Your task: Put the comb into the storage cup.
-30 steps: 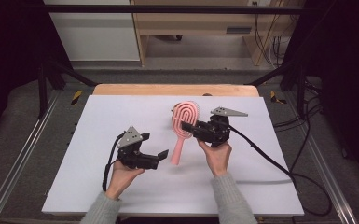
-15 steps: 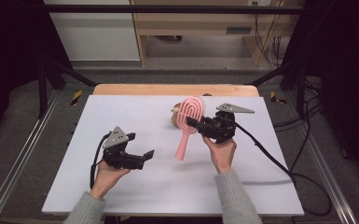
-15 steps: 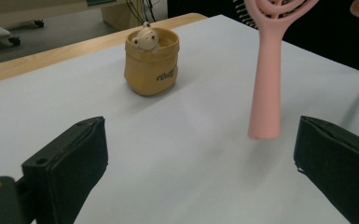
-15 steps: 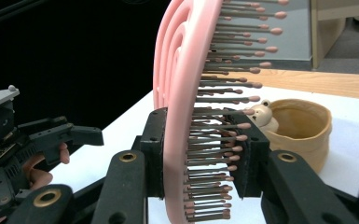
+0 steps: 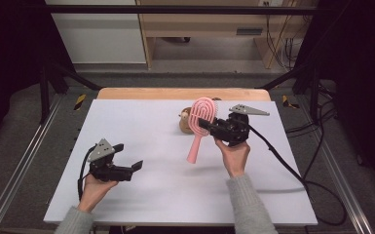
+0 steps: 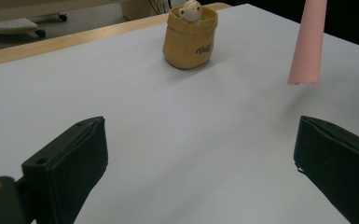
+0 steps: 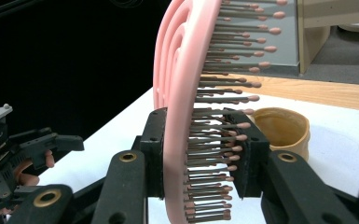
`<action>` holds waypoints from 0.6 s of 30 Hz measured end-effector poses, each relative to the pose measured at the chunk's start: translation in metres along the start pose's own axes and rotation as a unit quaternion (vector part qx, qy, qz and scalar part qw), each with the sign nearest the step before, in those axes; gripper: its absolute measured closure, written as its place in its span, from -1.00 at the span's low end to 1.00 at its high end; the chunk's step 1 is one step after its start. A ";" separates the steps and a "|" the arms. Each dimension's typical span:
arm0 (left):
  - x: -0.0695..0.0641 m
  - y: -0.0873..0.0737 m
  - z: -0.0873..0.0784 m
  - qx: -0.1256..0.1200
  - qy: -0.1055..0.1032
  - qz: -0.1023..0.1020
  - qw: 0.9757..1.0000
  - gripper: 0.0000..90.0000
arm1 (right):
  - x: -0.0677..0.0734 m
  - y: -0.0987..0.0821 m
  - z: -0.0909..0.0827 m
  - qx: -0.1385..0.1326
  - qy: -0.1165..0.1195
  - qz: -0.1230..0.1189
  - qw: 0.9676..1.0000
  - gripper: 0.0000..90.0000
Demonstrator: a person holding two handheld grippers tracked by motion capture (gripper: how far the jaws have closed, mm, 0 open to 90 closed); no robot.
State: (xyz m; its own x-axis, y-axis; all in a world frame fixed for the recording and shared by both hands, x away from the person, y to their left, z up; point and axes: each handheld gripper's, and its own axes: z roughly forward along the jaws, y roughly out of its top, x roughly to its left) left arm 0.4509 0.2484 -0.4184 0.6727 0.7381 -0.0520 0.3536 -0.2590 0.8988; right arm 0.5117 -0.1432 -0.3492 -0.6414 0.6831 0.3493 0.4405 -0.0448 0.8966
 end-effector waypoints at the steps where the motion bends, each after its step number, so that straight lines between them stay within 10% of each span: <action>1: 0.001 -0.002 -0.001 -0.002 0.001 0.000 1.000 -0.94 | 0.000 0.000 0.000 -0.001 -0.001 -0.001 1.000 0.41; 18: 0.020 -0.027 -0.021 -0.013 0.004 -0.011 1.000 -0.94 | -0.001 0.014 0.005 -0.009 -0.030 -0.018 0.999 0.41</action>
State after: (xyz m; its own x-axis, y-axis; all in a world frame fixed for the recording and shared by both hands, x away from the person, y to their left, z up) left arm 0.4415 0.2835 -0.4343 0.6598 0.7484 -0.0677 0.3500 -0.2264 0.9090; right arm 0.5216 -0.1405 -0.3382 -0.6185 0.7265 0.2996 0.4054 -0.0317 0.9136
